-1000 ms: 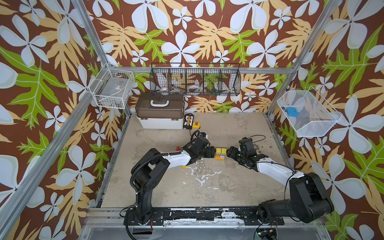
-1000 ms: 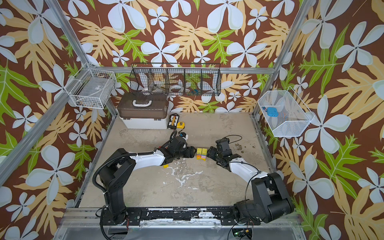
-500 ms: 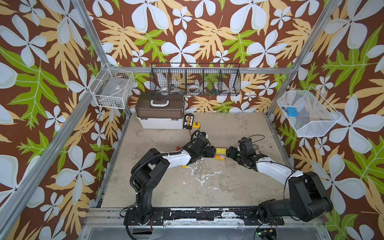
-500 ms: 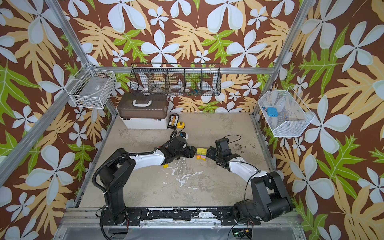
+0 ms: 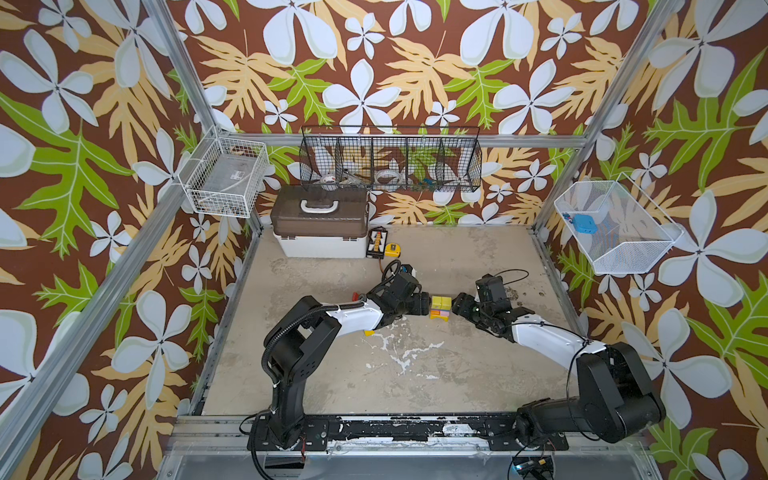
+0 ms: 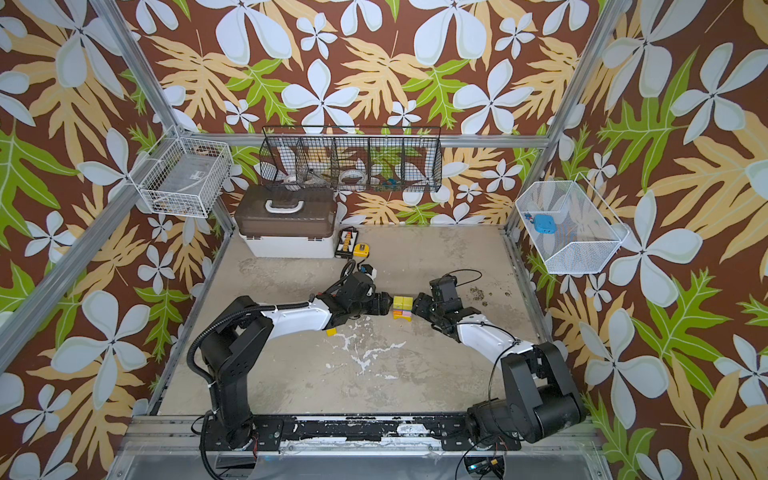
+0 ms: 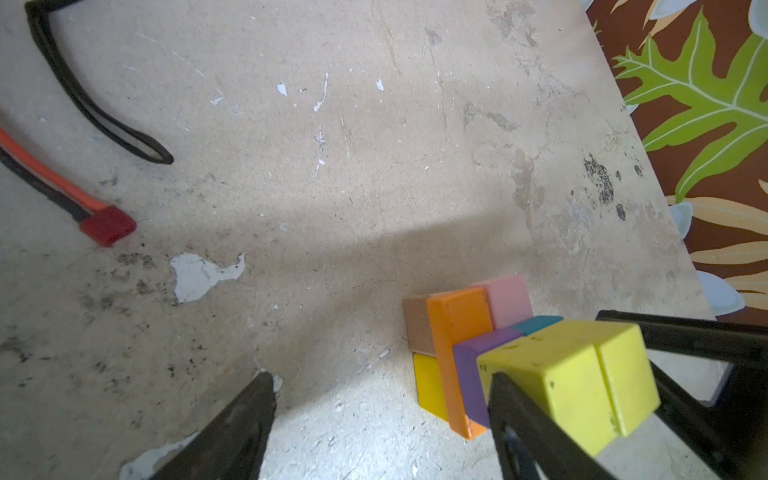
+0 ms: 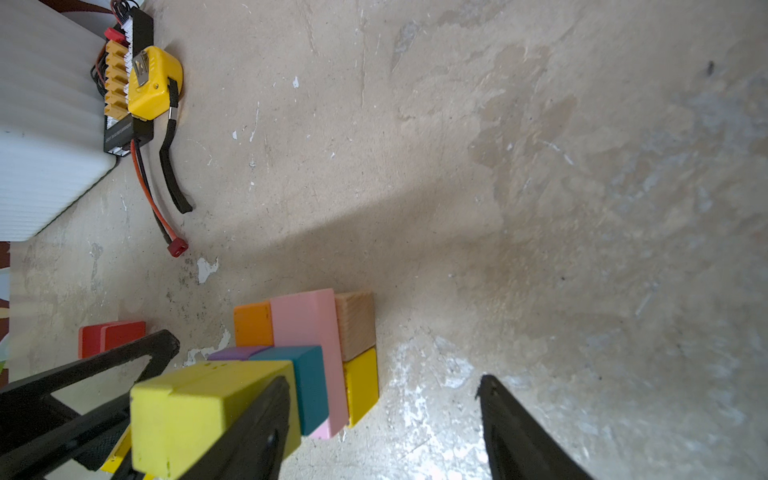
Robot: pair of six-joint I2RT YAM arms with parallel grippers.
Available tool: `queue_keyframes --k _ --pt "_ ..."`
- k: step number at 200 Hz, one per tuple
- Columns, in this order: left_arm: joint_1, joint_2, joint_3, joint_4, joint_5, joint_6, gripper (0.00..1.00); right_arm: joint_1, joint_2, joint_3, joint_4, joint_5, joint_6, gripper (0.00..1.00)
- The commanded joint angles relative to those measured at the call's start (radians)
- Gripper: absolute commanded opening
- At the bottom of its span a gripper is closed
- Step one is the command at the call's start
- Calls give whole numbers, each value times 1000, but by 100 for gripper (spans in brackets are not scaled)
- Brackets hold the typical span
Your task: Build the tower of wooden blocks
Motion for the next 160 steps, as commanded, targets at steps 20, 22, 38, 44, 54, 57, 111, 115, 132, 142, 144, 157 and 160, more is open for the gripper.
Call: queue_keyframes --k 20,22,38,44,54,57,111,115,132,142,144,157,160 --pt "-2 -1 35 -44 -56 25 82 2 -28 10 -14 34 -8 73" --pt "-1 -2 39 -48 -61 27 83 2 -31 9 -15 36 -8 73" --pt "-2 -10 72 -101 -109 43 83 2 -61 12 -31 59 -13 74" --pt "-1 -13 85 -121 -125 53 83 1 -75 11 -37 70 -13 74" --pt "0 -26 108 -154 -156 64 84 0 -96 12 -47 84 -13 74" --pt "0 -30 114 -165 -164 67 84 0 -102 12 -49 89 -13 75" --pt "-2 -300 -90 -27 -164 91 85 0 -210 9 -84 143 -24 76" --pt "-2 -313 -132 8 -133 90 85 0 -214 9 -85 145 -25 76" --pt "-3 -330 -240 129 -64 76 84 2 -235 9 -92 147 -28 77" --pt "-6 -316 -277 182 -31 74 83 1 -244 8 -93 150 -29 77" --pt "-7 -314 -281 188 -28 73 83 1 -245 8 -93 150 -30 77" --pt "-18 -289 -306 238 4 80 82 0 -251 9 -93 152 -32 77" --pt "-22 -282 -307 245 8 81 82 1 -250 10 -92 154 -33 77"
